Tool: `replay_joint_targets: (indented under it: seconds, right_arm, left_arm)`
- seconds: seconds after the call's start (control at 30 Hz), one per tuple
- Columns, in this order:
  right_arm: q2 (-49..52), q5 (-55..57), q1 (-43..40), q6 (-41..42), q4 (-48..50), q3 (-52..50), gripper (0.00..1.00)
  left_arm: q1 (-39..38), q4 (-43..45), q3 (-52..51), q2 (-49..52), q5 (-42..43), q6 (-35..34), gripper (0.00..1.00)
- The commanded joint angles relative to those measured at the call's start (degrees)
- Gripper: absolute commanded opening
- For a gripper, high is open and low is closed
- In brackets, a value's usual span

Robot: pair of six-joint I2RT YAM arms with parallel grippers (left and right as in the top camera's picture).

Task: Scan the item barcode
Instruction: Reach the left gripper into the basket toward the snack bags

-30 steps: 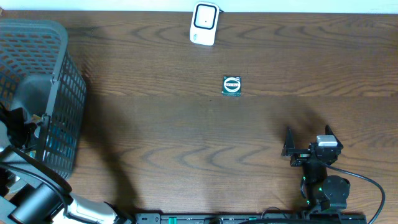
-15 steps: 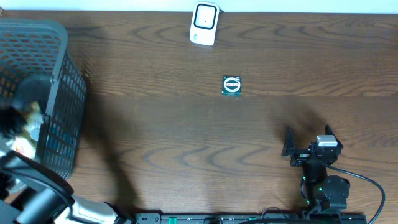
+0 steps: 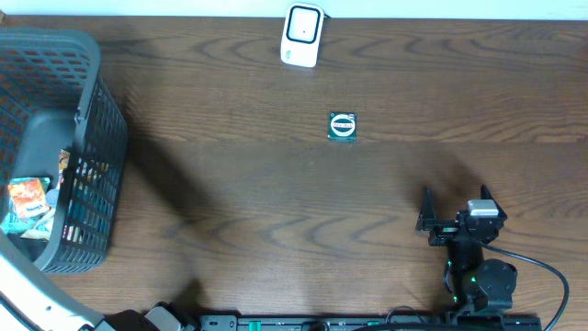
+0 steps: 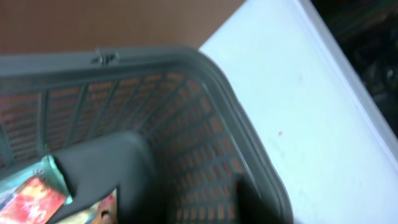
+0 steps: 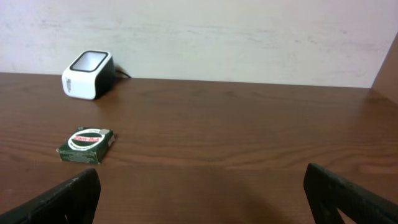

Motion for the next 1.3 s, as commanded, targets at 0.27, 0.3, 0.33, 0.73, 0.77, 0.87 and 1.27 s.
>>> replay_joint_targets:
  seconds: [0.27, 0.3, 0.33, 0.73, 0.77, 0.87, 1.27]
  right_arm:
    - [-0.33, 0.02, 0.55, -0.28, -0.17, -0.13, 0.99]
    - [-0.31, 0.02, 0.55, -0.28, -0.17, -0.13, 0.99]
    - [-0.31, 0.02, 0.55, -0.28, -0.17, -0.13, 0.99]
    - [-0.31, 0.02, 0.55, -0.28, -0.17, -0.13, 0.99]
    - [-0.31, 0.02, 0.55, -0.28, -0.15, -0.13, 0.99]
    - [-0.31, 0.02, 0.55, -0.28, -0.17, -0.13, 0.99]
    - [-0.31, 0.02, 0.55, -0.28, -0.17, -0.13, 0.99]
  left_arm:
    - [0.17, -13.68, 0.31, 10.16, -17.73, 18.29, 0.83]
    - [0.2, -15.87, 0.31, 11.61, -18.51, 21.44, 0.83]
    - [0.17, -17.77, 0.31, 12.87, -18.93, 24.33, 0.83]
    - [0.13, -29.49, 0.28, 23.5, -6.4, 43.28, 0.98]
    - [0.13, -29.59, 0.28, 23.5, -6.4, 43.95, 0.98]
    - [0.13, -30.82, 0.28, 23.5, -6.4, 45.51, 0.98]
    - [0.13, -32.48, -4.24, 23.5, -6.67, 45.64, 0.98]
